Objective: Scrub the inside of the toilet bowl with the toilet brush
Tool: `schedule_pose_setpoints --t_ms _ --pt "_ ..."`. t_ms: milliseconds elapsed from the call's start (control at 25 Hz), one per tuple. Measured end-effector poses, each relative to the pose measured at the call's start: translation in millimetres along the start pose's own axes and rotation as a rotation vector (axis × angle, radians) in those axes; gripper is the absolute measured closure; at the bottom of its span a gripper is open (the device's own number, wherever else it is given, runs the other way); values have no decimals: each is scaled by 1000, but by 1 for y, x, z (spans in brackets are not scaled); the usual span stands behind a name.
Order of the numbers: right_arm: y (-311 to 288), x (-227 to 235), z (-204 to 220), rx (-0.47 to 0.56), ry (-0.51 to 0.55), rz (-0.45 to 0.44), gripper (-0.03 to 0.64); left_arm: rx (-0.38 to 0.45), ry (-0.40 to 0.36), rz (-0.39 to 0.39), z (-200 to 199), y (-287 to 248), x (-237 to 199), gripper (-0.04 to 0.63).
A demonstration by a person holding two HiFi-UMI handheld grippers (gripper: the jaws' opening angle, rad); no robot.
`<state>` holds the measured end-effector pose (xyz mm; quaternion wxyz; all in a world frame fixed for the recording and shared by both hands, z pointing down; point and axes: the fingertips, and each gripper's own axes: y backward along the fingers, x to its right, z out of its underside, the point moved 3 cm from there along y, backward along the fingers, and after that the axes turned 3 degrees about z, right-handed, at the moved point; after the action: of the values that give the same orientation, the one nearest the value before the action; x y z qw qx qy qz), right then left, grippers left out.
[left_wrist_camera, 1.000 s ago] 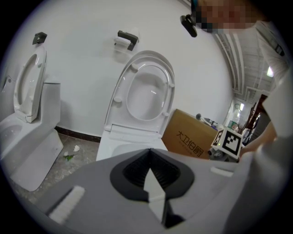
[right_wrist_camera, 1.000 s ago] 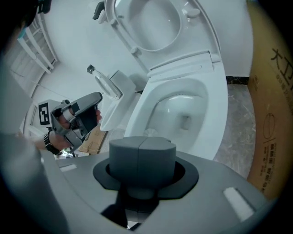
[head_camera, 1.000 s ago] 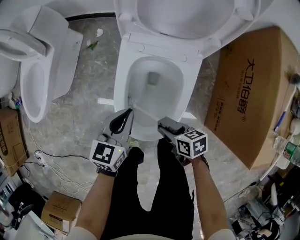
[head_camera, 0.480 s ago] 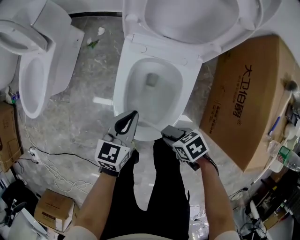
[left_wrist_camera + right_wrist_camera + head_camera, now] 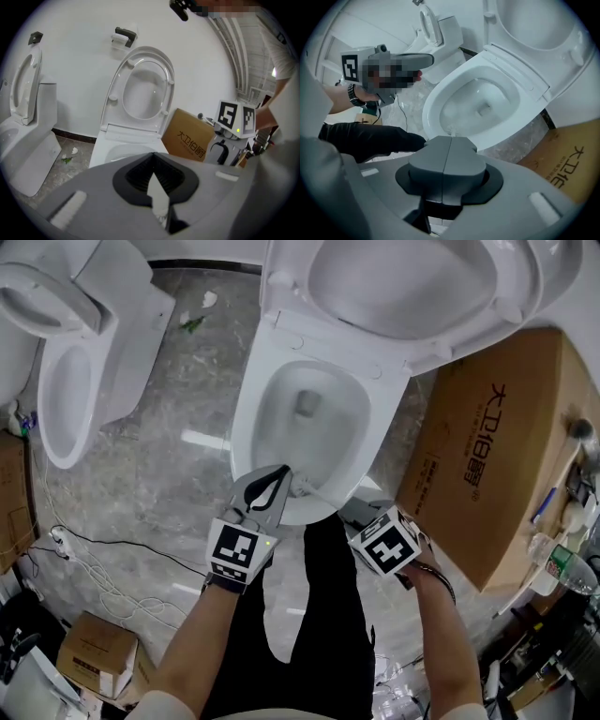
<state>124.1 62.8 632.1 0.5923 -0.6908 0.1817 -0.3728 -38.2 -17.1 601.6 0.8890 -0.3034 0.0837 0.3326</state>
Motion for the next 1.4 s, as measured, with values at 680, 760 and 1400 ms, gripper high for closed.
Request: schedule_pose_setpoints --t_ms 680,760,1400 --pt "21 21 -24 -133 272 290 451 -38 8 28 5 -18 7 589" --pt "22 25 -26 -134 282 318 451 -35 21 32 6 -21 7 589" --pt "30 74 -44 -80 276 542 453 -24 48 24 9 -32 3 589"
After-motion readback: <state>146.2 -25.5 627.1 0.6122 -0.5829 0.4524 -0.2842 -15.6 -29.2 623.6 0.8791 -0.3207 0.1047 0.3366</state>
